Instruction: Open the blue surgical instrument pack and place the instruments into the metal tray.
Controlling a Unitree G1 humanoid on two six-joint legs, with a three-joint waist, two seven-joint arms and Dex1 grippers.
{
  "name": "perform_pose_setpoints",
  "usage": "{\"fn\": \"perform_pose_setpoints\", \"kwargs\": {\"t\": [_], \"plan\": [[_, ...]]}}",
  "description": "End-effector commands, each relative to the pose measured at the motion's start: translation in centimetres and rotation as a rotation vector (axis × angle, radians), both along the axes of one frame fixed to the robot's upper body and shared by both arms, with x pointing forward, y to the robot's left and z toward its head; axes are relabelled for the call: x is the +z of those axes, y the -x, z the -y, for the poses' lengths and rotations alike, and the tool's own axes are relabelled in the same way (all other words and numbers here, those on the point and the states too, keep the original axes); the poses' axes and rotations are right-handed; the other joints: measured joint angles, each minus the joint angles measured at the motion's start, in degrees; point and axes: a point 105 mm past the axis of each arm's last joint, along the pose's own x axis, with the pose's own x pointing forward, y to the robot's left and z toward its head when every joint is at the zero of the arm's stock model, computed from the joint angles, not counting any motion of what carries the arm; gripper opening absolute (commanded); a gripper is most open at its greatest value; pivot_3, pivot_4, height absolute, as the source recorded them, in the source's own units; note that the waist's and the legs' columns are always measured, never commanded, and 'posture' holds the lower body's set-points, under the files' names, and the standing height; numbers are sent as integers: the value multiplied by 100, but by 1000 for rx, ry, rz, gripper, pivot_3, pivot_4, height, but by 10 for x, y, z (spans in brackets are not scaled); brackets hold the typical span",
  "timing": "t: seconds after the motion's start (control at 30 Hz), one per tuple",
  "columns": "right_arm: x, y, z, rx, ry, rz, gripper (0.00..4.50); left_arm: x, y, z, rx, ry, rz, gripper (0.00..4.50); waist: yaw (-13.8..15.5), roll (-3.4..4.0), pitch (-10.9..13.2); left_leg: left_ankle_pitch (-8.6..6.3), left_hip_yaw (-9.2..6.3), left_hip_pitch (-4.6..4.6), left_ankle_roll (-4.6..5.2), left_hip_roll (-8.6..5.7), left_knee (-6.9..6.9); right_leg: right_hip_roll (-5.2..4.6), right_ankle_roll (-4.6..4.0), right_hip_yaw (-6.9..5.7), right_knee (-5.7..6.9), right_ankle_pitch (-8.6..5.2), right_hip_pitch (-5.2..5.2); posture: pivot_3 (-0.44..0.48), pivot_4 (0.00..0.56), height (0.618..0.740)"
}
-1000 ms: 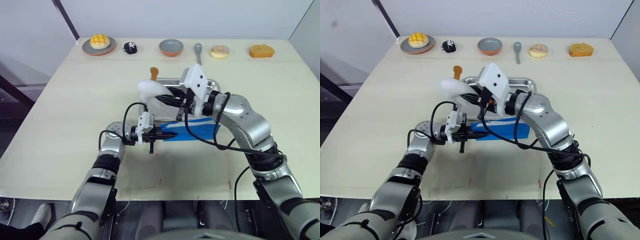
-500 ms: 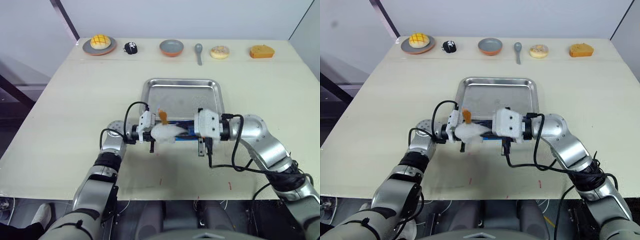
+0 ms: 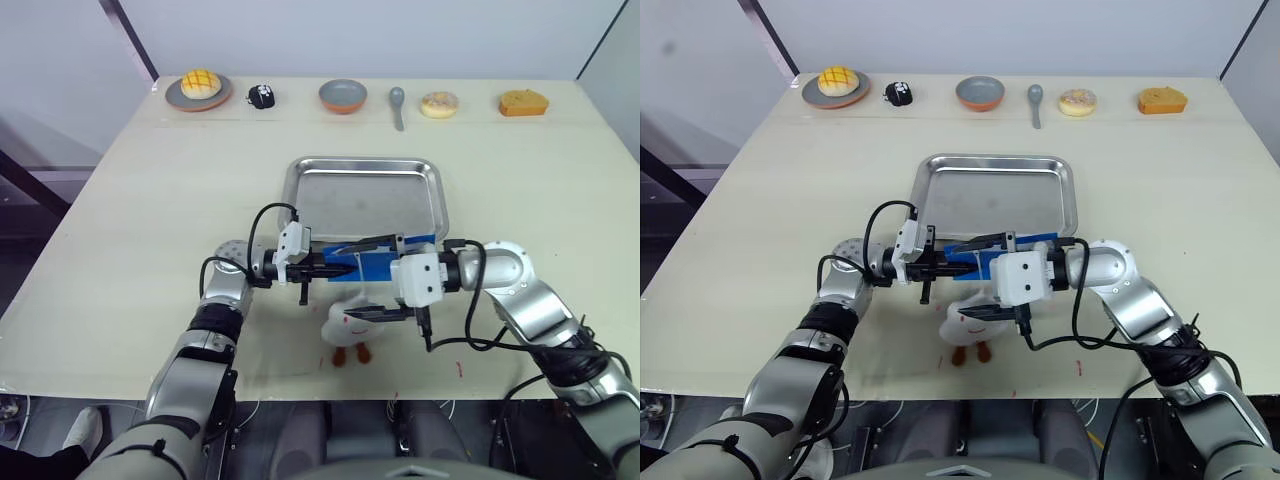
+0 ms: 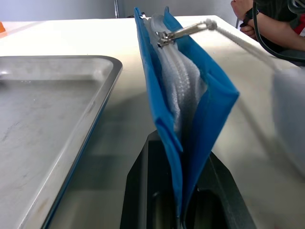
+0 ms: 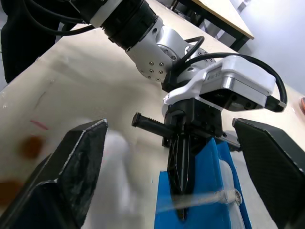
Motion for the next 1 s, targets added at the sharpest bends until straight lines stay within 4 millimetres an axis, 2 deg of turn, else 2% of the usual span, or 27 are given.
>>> {"fn": "perform_pose_setpoints", "kwargs": {"t": [0.03, 0.27, 0.37, 0.53, 0.8, 1.0], "plan": [[28, 1, 15, -52, -114, -25, 4434, -11, 5, 1, -22, -51, -23, 0, -6, 0, 0, 0, 0, 0, 0, 0, 0, 0, 0, 0, 0, 0, 0, 0, 150, 732], [40, -8, 47, -201, -236, -195, 4434, -11, 6, 0, -26, -52, -21, 0, -5, 0, 0, -10, -1, 3, 17, 0, 0, 0, 0, 0, 1, 0, 3, 0, 150, 732], [27, -21, 78, -325, -260, -274, 4434, -11, 6, 0, -27, -53, -21, 0, 3, -1, -1, -12, -2, 4, 20, 0, 0, 1, 0, 0, 1, 0, 3, 0, 150, 732], [9, -30, 98, -409, -279, -357, 4434, -12, 7, 0, -29, -54, -22, 0, -17, 2, -2, -12, 0, 9, 21, 0, 0, 1, 0, 3, 0, 0, 9, 0, 150, 732], [-29, -39, 102, -431, -240, -481, 4434, -12, 8, 0, -37, -59, -22, 0, -13, 2, -2, -12, 0, 10, 21, 0, 0, 2, 0, 3, 0, 0, 10, 0, 150, 732], [-41, -47, 94, -400, -247, -509, 4434, -11, 8, -1, -39, -59, -18, 0, -15, 2, -2, -11, 1, 11, 19, 0, 1, 2, 0, 3, 0, 0, 10, 0, 150, 732]]}}
